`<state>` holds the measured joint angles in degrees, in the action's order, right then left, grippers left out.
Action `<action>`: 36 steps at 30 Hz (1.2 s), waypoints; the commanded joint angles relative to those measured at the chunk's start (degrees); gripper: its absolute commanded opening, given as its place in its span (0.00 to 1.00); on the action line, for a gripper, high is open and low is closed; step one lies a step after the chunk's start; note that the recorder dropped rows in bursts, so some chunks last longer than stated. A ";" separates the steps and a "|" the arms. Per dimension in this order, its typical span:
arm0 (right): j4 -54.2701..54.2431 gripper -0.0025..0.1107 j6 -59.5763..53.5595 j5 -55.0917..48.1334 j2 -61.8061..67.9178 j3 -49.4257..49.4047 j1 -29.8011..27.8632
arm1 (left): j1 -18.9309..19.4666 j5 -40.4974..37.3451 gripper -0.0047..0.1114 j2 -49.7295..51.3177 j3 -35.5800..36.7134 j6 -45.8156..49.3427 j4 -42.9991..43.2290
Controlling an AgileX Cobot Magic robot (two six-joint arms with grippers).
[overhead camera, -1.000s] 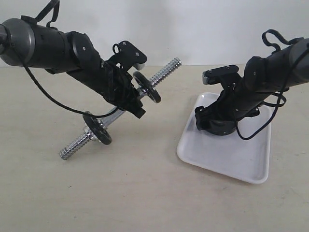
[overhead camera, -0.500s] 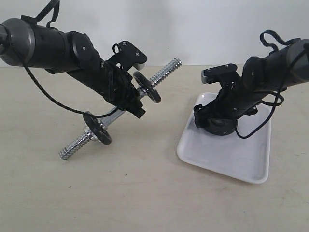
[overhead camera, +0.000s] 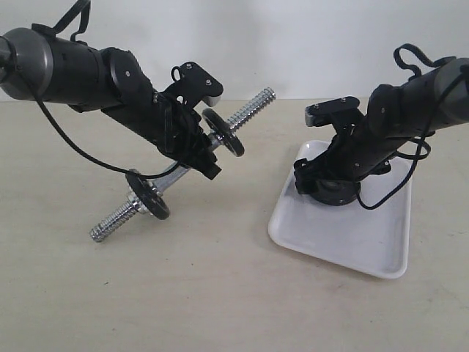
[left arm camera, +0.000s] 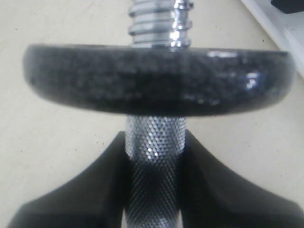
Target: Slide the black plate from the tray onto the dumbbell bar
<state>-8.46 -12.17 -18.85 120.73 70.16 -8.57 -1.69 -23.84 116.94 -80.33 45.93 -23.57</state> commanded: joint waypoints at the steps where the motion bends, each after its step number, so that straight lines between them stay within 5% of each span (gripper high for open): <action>1: 1.43 0.61 0.90 -12.08 3.38 -2.05 -0.04 | 0.11 7.35 0.07 -3.59 -2.08 0.41 -2.30; 6: 1.56 0.25 0.69 -12.50 3.38 -2.05 -0.04 | 0.11 7.35 0.07 -3.59 -2.08 0.41 -2.18; 11: 1.56 0.04 0.69 -12.60 3.38 -2.05 -0.04 | 0.11 7.35 0.07 -3.59 -2.08 0.41 -2.18; 36: 1.16 0.02 0.04 -13.07 -3.51 -2.05 -0.04 | 0.11 5.64 0.07 -4.81 -2.08 0.80 -2.18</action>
<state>-6.84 -11.86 -28.61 116.76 69.07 -8.57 -1.69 -21.69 123.50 -81.12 46.62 -24.42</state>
